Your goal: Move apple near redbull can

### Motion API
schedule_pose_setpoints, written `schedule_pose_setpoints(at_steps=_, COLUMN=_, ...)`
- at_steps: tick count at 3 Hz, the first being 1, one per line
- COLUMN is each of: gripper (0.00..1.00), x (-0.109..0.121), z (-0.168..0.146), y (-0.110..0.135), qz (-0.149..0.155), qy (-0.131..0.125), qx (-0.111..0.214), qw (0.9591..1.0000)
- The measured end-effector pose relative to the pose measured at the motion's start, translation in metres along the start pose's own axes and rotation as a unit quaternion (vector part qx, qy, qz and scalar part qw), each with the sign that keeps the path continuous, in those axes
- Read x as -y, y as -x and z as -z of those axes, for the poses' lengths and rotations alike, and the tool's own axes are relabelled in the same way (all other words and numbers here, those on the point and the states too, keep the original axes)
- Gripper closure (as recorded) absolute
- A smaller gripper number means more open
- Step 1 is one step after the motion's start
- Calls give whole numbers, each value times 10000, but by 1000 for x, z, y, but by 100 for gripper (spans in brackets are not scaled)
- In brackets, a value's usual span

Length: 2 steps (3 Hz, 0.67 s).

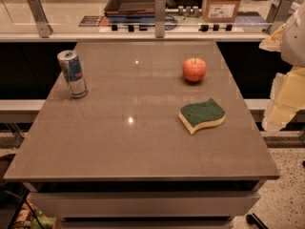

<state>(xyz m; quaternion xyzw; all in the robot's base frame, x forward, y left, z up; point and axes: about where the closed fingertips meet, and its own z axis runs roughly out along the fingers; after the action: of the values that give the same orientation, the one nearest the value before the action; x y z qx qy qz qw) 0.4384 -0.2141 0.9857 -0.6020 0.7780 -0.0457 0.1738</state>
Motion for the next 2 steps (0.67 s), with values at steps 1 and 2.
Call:
schedule_pose_setpoints(at_steps=1, gripper=0, x=0, z=0, y=0, qz=0, qy=0, qx=0, qw=10000)
schedule_pose_setpoints(at_steps=2, gripper=0, x=27, z=-7, y=-3, qz=-83, qy=-3, qx=108, qw=9999)
